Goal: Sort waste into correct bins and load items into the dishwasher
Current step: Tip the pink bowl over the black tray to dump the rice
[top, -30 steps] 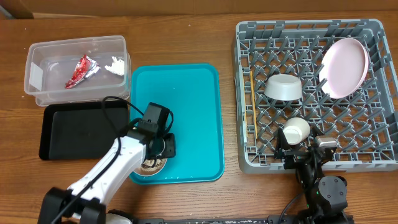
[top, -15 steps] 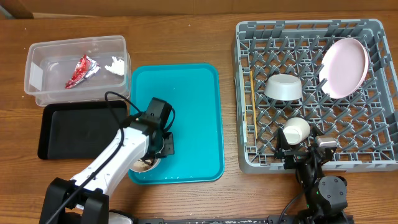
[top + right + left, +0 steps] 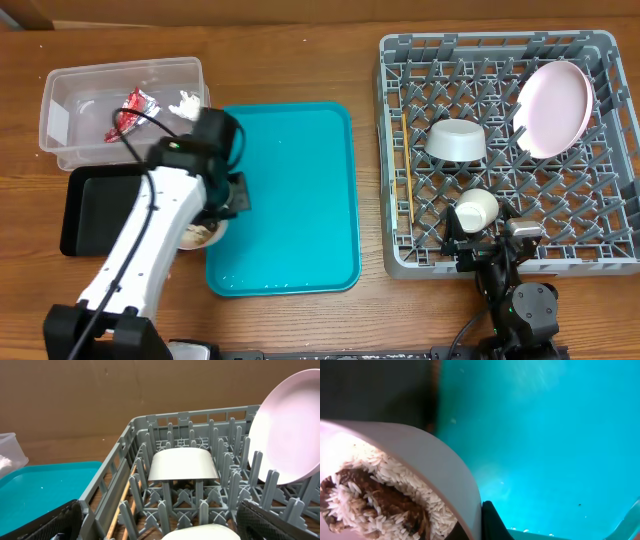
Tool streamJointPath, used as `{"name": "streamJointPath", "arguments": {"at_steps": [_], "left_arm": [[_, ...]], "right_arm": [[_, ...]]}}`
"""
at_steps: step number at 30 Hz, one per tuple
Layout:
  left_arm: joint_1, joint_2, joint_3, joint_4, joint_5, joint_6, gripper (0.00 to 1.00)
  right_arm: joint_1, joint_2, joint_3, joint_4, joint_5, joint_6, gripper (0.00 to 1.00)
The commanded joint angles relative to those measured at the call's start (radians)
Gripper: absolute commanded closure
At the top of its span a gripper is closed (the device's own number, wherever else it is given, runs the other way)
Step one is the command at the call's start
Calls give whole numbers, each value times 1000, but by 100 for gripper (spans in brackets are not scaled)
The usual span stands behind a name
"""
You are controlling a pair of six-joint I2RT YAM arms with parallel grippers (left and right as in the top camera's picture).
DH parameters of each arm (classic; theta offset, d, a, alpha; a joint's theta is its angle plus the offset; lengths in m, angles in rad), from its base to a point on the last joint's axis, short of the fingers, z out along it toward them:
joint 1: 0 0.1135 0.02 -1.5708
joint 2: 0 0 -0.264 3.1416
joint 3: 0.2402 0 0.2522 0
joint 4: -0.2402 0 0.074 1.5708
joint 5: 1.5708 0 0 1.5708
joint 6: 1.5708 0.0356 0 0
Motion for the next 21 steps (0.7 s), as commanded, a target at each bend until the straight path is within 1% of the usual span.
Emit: {"name": "streamJointPath", "arguments": {"at_steps": [1, 3, 6, 12, 13, 17, 18, 21], "left_arm": [[92, -1, 77, -18, -13, 89, 96], [144, -1, 77, -13, -3, 92, 96], [219, 3, 76, 3, 58, 149, 96], [353, 28, 50, 81, 332, 328, 96], [365, 38, 47, 87, 370, 354, 96], [397, 104, 46, 89, 579, 537, 96], [397, 121, 46, 88, 607, 563, 96], [396, 179, 46, 92, 611, 572, 96]], "right_arm": [[0, -12, -5, 7, 0, 3, 0], [0, -12, -5, 7, 0, 3, 0], [0, -12, -5, 7, 0, 3, 0], [0, -12, -5, 7, 0, 3, 0], [0, -12, -5, 7, 0, 3, 0], [0, -12, -5, 7, 0, 3, 0], [0, -12, -5, 7, 0, 3, 0], [0, -12, -5, 7, 0, 3, 0]]}}
